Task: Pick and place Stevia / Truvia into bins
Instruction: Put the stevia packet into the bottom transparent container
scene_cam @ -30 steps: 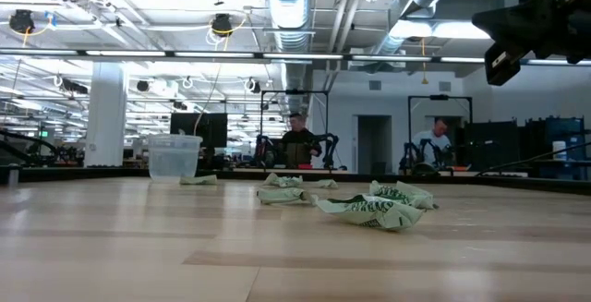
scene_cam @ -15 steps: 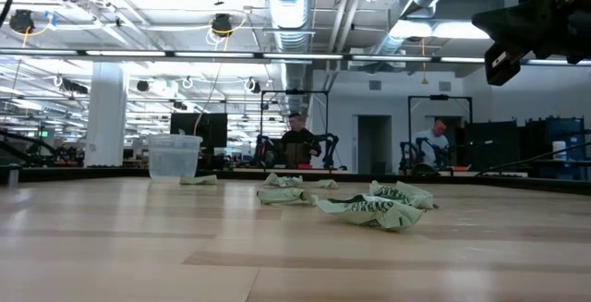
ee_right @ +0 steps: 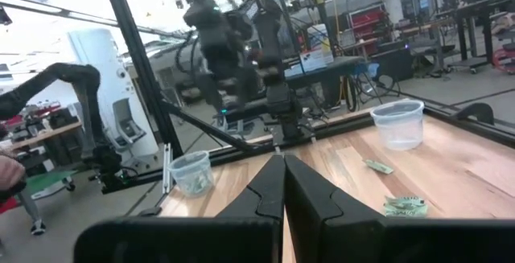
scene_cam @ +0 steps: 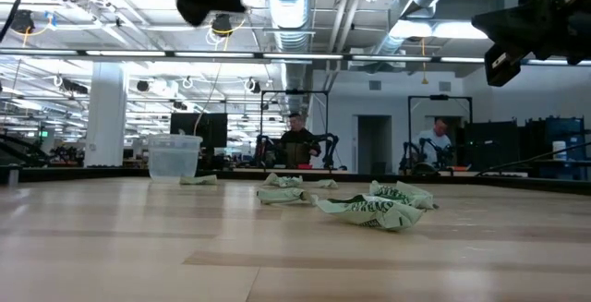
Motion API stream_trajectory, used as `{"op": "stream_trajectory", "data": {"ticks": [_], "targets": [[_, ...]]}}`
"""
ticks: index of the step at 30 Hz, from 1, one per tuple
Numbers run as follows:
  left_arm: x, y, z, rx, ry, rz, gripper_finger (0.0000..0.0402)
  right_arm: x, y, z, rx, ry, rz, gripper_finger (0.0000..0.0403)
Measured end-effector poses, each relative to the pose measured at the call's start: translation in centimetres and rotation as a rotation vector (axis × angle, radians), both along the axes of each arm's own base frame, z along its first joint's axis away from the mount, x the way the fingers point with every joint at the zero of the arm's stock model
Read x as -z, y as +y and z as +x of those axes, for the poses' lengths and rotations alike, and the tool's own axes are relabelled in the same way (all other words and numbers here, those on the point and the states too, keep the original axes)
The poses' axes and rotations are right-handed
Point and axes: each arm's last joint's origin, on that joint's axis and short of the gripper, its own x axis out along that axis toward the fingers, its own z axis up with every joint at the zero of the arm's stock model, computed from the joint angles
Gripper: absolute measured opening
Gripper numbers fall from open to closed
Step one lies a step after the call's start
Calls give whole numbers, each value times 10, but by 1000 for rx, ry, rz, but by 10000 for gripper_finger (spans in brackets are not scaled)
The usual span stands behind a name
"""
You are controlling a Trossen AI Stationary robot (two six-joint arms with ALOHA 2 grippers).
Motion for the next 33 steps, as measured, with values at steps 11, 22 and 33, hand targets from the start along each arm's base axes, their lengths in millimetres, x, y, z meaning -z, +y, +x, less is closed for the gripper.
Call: {"op": "stream_trajectory", "data": {"ticks": [11, 22, 33], "targets": [[91, 30, 54, 12, 304, -89, 123, 2, 0, 0, 0, 18, 1, 0], [132, 26, 82, 59, 328, -122, 123, 3, 0, 0, 0, 34, 1, 0], [142, 27, 87, 60, 370, -34, 123, 4, 0, 0, 0, 41, 2, 0]]}}
